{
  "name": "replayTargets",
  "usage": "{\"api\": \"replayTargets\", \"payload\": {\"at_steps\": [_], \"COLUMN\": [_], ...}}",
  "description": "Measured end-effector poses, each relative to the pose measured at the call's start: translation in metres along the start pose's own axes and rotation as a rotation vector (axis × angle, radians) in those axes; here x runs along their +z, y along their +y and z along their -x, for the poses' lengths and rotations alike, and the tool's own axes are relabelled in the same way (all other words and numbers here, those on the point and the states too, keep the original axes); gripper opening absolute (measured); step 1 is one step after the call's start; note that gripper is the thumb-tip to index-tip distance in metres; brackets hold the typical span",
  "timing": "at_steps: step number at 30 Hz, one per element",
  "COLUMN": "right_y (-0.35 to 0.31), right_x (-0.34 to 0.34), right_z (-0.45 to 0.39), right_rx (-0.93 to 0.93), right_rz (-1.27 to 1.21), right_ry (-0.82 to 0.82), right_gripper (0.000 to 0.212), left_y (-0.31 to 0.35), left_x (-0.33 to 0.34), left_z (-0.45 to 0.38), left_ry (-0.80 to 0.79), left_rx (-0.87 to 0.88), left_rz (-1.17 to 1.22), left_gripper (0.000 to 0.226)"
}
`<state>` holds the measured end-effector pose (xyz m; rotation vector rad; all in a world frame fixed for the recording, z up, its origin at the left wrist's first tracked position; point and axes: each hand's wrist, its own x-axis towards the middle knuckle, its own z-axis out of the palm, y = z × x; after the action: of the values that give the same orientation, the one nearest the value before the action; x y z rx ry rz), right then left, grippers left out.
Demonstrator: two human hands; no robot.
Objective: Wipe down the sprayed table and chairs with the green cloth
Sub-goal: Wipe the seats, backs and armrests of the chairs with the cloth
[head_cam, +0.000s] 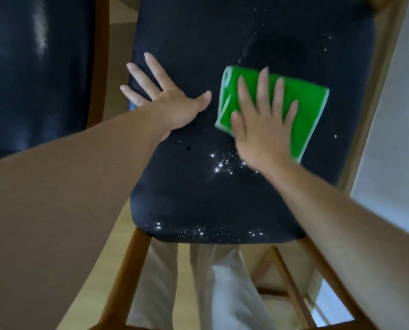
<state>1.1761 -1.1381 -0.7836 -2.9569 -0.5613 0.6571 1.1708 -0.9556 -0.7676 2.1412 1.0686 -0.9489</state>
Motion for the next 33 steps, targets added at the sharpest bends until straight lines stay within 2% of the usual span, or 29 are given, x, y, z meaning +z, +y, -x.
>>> {"api": "replayTargets", "payload": {"at_steps": [6, 10, 17, 21, 24, 28, 33], "right_y": [-0.012, 0.009, 0.027, 0.022, 0.01, 0.01, -0.005], "right_x": [0.039, 0.034, -0.006, -0.033, -0.038, -0.025, 0.025], "right_z": [0.105, 0.085, -0.026, -0.093, -0.114, -0.074, 0.069], "right_rx": [-0.283, -0.402, -0.233, -0.024, 0.105, -0.031, -0.259], "right_rz": [0.054, 0.056, 0.082, 0.029, -0.029, -0.032, 0.053], "right_ry": [-0.123, -0.096, 0.065, 0.178, 0.191, 0.151, -0.069], "right_gripper": [0.061, 0.055, 0.057, 0.057, 0.058, 0.057, 0.06], "left_y": [0.008, 0.012, 0.015, 0.014, 0.013, 0.016, 0.021], "left_x": [-0.004, -0.005, -0.002, -0.002, -0.002, -0.004, -0.006], "left_z": [0.001, 0.001, 0.0, -0.001, -0.002, 0.002, 0.007], "left_ry": [-0.051, -0.084, -0.096, -0.095, -0.087, -0.077, -0.078], "left_rx": [-0.082, -0.118, -0.151, -0.15, -0.145, -0.138, -0.146], "left_rz": [-0.072, -0.06, -0.051, -0.072, -0.084, -0.086, -0.082], "left_gripper": [0.125, 0.127, 0.127, 0.128, 0.128, 0.126, 0.124]}}
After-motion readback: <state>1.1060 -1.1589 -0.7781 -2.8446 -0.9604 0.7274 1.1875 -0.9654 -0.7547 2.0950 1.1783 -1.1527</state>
